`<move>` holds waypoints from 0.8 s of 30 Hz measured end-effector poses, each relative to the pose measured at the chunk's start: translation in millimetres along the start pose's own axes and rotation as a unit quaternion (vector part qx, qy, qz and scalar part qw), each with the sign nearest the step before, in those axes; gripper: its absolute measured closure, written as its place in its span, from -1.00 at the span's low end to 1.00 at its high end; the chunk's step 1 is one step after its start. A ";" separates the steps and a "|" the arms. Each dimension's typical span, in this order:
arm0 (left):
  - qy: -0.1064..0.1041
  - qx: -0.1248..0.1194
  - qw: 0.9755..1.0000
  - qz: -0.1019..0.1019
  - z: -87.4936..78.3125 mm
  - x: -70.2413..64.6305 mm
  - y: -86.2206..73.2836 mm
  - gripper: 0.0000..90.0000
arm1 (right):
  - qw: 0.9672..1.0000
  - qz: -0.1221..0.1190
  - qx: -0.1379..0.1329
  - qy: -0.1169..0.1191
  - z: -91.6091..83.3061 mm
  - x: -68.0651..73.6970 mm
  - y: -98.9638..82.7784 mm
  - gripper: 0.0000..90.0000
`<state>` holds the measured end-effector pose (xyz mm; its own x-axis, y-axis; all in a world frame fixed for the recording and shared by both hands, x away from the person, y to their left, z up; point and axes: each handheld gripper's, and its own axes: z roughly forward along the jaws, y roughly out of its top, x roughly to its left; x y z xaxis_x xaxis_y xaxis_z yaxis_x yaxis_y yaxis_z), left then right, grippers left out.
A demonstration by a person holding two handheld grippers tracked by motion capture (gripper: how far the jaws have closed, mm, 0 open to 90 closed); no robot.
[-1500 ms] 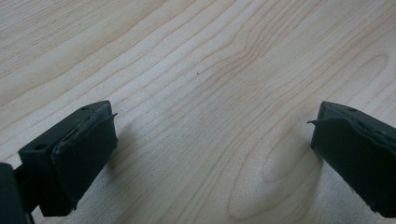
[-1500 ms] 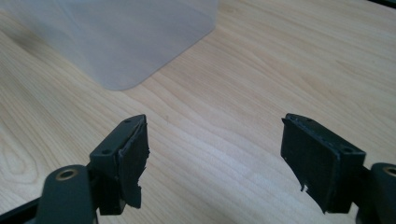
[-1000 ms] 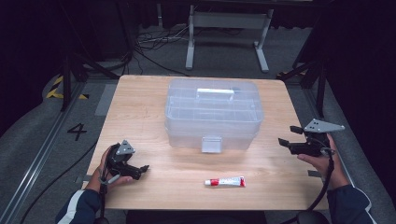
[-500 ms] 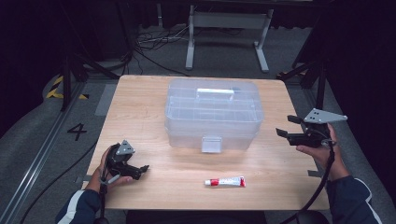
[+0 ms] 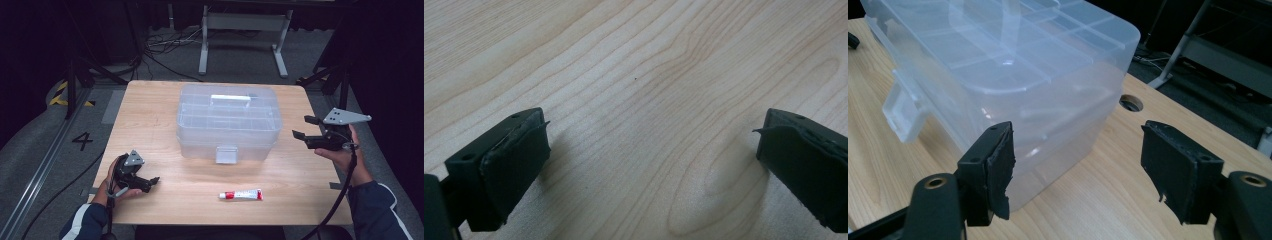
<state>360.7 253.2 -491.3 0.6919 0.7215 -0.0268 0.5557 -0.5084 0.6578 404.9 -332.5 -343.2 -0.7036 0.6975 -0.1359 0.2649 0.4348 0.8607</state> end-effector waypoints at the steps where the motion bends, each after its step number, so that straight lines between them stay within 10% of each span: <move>1: 0.000 0.000 1.000 -0.001 0.1 -0.1 0.0 -0.99 | 1.000 -0.001 -0.002 0.000 0.3 0.1 3.4 -0.33; 24: 0.001 0.000 1.000 0.000 -0.2 -0.1 -0.1 -0.98 | 0.999 -0.035 -0.001 0.037 42.6 12.9 67.3 -0.22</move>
<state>360.5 253.3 -491.2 0.6913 0.7222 -0.0247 0.5549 -0.5086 0.6583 441.8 -270.0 -307.9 -0.7669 0.6215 -0.1604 0.2108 0.4799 0.8516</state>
